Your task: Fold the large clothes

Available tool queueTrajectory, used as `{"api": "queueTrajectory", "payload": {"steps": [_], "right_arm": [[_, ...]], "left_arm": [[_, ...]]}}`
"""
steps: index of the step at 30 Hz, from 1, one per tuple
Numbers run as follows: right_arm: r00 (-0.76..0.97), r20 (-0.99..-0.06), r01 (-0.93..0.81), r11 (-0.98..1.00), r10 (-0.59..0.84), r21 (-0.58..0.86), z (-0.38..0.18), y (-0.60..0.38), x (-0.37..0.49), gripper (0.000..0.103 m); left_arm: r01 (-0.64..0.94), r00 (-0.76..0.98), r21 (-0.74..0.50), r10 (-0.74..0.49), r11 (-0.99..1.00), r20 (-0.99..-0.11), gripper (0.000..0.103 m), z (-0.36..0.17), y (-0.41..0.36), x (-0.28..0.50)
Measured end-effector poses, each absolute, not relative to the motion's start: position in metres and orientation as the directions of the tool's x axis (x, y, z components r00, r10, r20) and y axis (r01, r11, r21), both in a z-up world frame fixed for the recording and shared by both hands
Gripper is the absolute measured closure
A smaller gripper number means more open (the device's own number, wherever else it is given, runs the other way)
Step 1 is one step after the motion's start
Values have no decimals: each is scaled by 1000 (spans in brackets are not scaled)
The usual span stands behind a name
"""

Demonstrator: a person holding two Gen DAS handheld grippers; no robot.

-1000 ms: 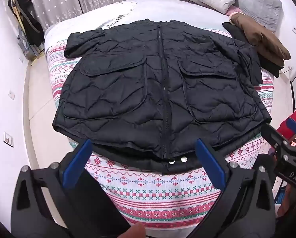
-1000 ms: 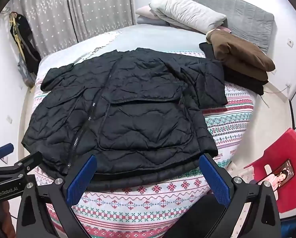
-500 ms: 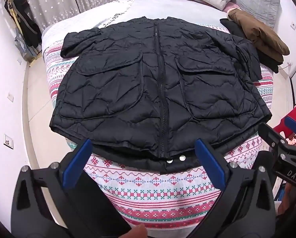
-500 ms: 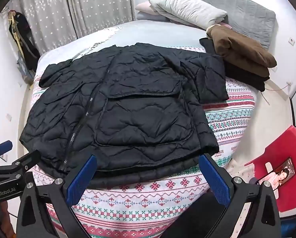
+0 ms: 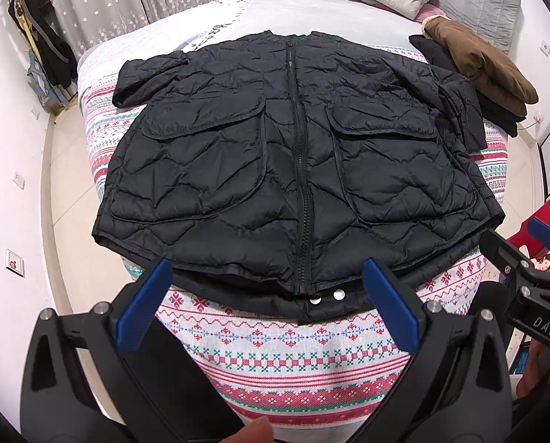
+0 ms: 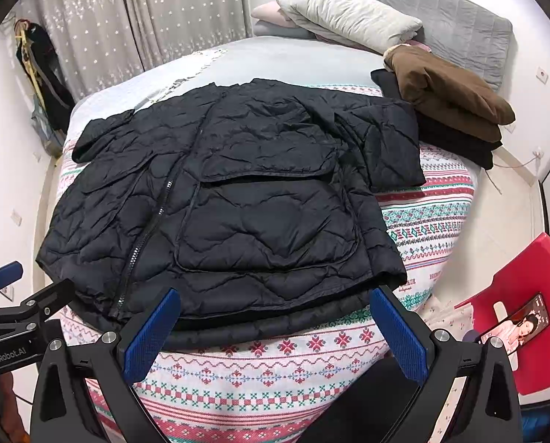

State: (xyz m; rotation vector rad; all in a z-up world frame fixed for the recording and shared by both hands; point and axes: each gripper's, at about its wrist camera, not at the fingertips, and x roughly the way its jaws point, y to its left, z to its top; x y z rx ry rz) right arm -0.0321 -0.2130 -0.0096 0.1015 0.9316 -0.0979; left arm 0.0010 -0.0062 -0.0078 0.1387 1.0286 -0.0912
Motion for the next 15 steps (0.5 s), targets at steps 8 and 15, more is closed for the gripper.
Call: {"api": "queueTrajectory", "payload": {"steps": [8, 15], "right_arm": [[595, -803, 121, 992, -36, 45, -8, -211, -32, 0], [594, -803, 119, 992, -34, 46, -8, -210, -32, 0]], "left_arm": [[138, 517, 69, -12, 988, -856, 0, -4, -5, 1], [137, 517, 69, -12, 988, -856, 0, -3, -4, 1]]}}
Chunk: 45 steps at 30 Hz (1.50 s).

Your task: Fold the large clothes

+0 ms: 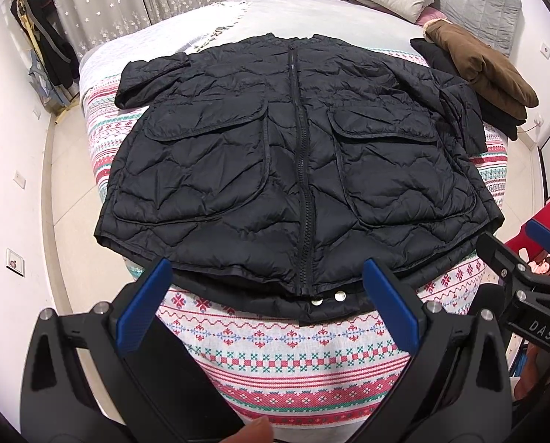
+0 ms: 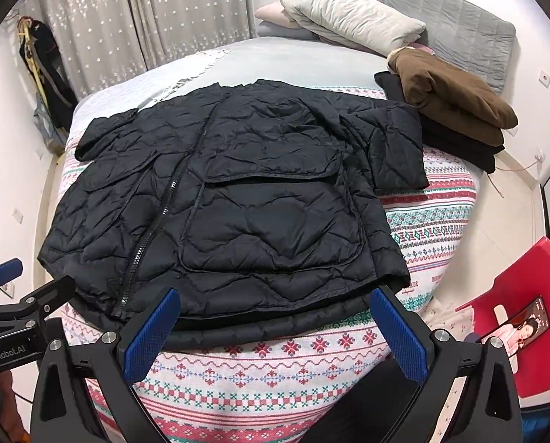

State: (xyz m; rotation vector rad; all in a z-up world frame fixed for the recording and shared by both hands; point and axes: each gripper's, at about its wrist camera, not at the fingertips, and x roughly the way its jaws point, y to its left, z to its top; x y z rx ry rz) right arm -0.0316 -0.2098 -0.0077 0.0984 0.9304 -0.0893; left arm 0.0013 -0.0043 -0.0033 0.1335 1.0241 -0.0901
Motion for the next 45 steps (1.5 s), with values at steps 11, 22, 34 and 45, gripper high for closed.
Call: {"api": "queueTrajectory", "payload": {"steps": [11, 22, 34, 45], "right_arm": [[591, -806, 111, 993, -31, 43, -8, -205, -31, 0], [590, -807, 104, 994, -27, 43, -10, -201, -30, 0], [589, -808, 104, 994, -28, 42, -11, -201, -30, 0], [585, -811, 113, 993, -31, 43, -13, -206, -28, 0]], "left_arm": [[129, 518, 64, -12, 990, -855, 0, -1, 0, 2], [124, 519, 62, -11, 990, -855, 0, -2, 2, 2], [113, 515, 62, -5, 992, -857, 0, -5, 7, 4], [98, 508, 64, 5, 993, -861, 0, -10, 8, 7]]}}
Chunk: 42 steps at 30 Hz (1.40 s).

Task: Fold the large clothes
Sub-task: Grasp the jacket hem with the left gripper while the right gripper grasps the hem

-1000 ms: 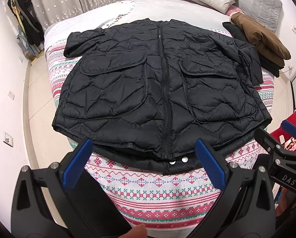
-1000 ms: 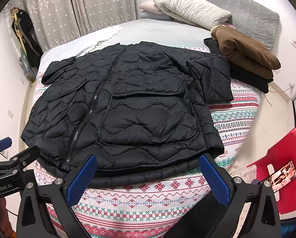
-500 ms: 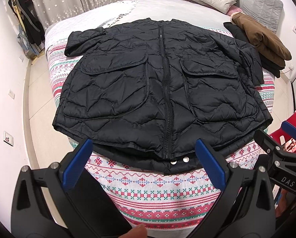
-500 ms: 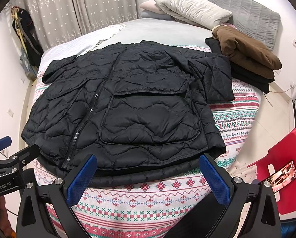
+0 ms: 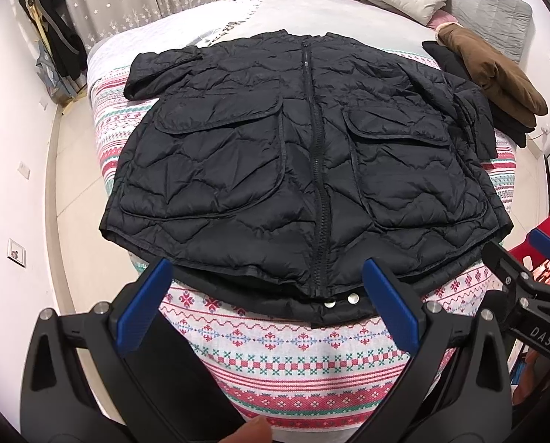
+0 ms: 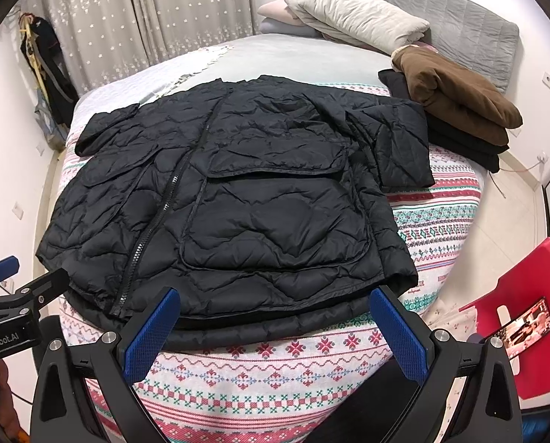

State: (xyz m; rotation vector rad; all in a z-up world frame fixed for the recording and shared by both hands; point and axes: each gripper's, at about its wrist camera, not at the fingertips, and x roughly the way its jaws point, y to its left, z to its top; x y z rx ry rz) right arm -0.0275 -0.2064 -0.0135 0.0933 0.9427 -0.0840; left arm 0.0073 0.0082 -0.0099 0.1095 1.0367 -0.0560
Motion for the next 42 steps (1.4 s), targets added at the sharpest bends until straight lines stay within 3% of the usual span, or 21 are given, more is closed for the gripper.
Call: {"api": "queueTrajectory", "payload": {"steps": [6, 9, 13, 18, 23, 27, 29, 31, 32, 33, 34, 35, 36, 37, 42], "right_arm": [[594, -804, 119, 992, -30, 51, -14, -214, -26, 0], [641, -767, 74, 996, -14, 43, -11, -222, -26, 0], [661, -750, 40, 997, 17, 58, -12, -251, -18, 0], [612, -786, 79, 981, 90, 174, -26, -311, -3, 0], [542, -820, 116, 950, 184, 290, -51, -356, 13, 0], [522, -809, 162, 900, 270, 405, -74, -381, 21, 0], [518, -778, 180, 845, 355, 504, -87, -389, 25, 0], [519, -755, 182, 811, 400, 555, -97, -393, 29, 2], [515, -743, 184, 792, 428, 583, -103, -393, 32, 9], [510, -737, 187, 779, 443, 598, -107, -393, 34, 15], [506, -732, 193, 767, 456, 612, -112, -394, 36, 34], [498, -725, 197, 752, 477, 630, -117, -394, 39, 61], [493, -717, 193, 742, 492, 642, -120, -393, 41, 75], [498, -717, 184, 749, 488, 637, -118, -392, 42, 89], [590, -709, 158, 805, 387, 571, -74, -401, 28, 94]], "left_arm": [[92, 519, 58, 2, 994, -855, 0, -13, 13, 11], [175, 570, 26, -79, 984, -818, 0, -12, 17, 11], [224, 543, 19, -108, 974, -833, 0, -17, 37, 27], [182, 537, -68, -157, 981, -829, 0, -18, 98, 63], [39, 578, -35, -51, 999, -814, 0, -30, 179, 100], [-21, 513, -87, -63, 996, -856, 0, -66, 227, 127], [-11, 459, -178, -153, 984, -875, 2, -92, 240, 135], [-9, 418, -278, -249, 960, -874, 15, -109, 245, 138], [-6, 400, -338, -308, 941, -863, 21, -116, 246, 137], [-7, 386, -393, -361, 919, -849, 34, -119, 246, 135], [-7, 383, -416, -382, 909, -841, 41, -119, 244, 134], [-2, 398, -410, -375, 912, -837, 47, -114, 242, 130], [10, 408, -415, -383, 910, -829, 67, -108, 238, 125], [22, 410, -443, -412, 896, -814, 80, -101, 237, 121], [110, 439, -493, -487, 863, -755, 85, -50, 227, 86]]}}
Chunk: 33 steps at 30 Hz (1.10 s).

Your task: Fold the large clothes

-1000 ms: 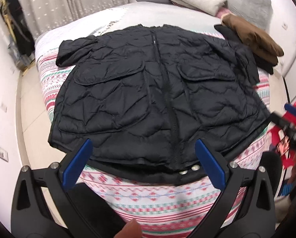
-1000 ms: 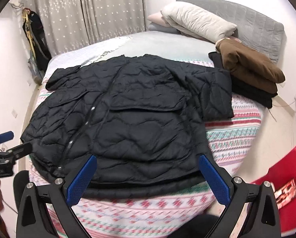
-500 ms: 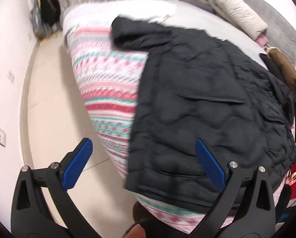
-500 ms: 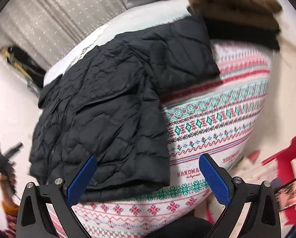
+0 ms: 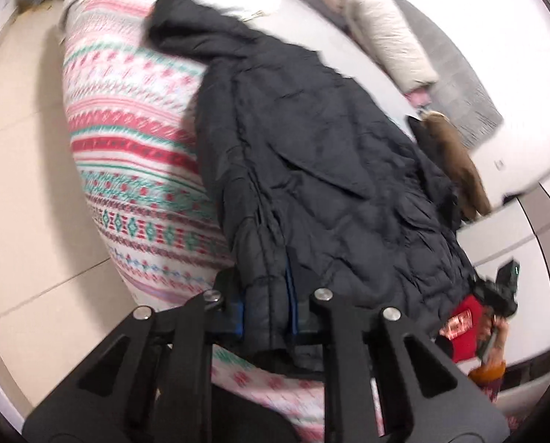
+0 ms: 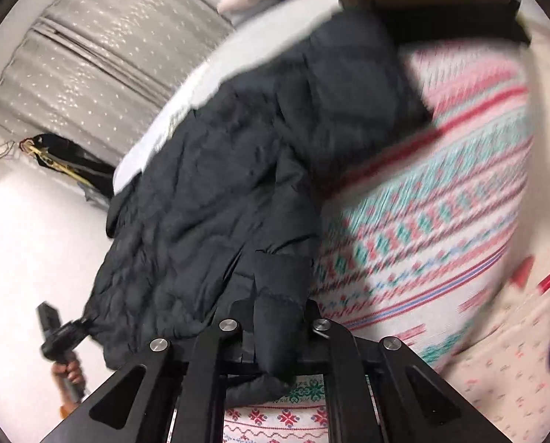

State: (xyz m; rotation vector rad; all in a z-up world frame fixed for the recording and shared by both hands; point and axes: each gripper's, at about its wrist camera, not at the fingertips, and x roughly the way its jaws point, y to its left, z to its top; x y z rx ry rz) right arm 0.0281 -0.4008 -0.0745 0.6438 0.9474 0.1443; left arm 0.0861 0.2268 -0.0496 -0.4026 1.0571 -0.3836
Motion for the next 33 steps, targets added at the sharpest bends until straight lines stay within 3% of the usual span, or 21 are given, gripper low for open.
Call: {"api": "queueTrajectory", "payload": {"steps": [4, 6, 8, 11, 13, 15, 17, 23, 33], "right_arm": [[575, -776, 206, 872, 259, 444, -58, -411, 17, 95], [517, -835, 231, 909, 188, 347, -68, -407, 18, 95], [440, -888, 242, 934, 135, 262, -87, -399, 22, 94], [347, -938, 227, 968, 26, 111, -117, -384, 27, 84], [348, -935, 189, 982, -72, -5, -118, -371, 28, 77], [335, -931, 173, 981, -143, -89, -111, -365, 28, 68], [346, -917, 178, 974, -198, -143, -96, -364, 29, 57], [485, -861, 184, 981, -150, -67, -37, -357, 47, 35], [555, -831, 39, 997, 32, 65, -29, -301, 105, 31]], "left_arm": [[170, 347, -390, -425, 905, -836, 85, -46, 205, 59], [198, 297, -280, -329, 940, -896, 84, -60, 190, 52], [231, 265, -156, -217, 960, -940, 77, -79, 179, 45], [236, 282, -97, -164, 967, -945, 57, -85, 175, 43], [230, 321, -38, -112, 973, -940, 31, -78, 175, 46], [233, 396, 34, -63, 972, -916, 23, -64, 179, 51], [244, 450, 73, -46, 967, -892, 22, -51, 181, 57], [197, 544, 153, 22, 968, -839, 19, -38, 191, 131], [117, 651, 331, 179, 936, -737, 19, -60, 165, 299]]}}
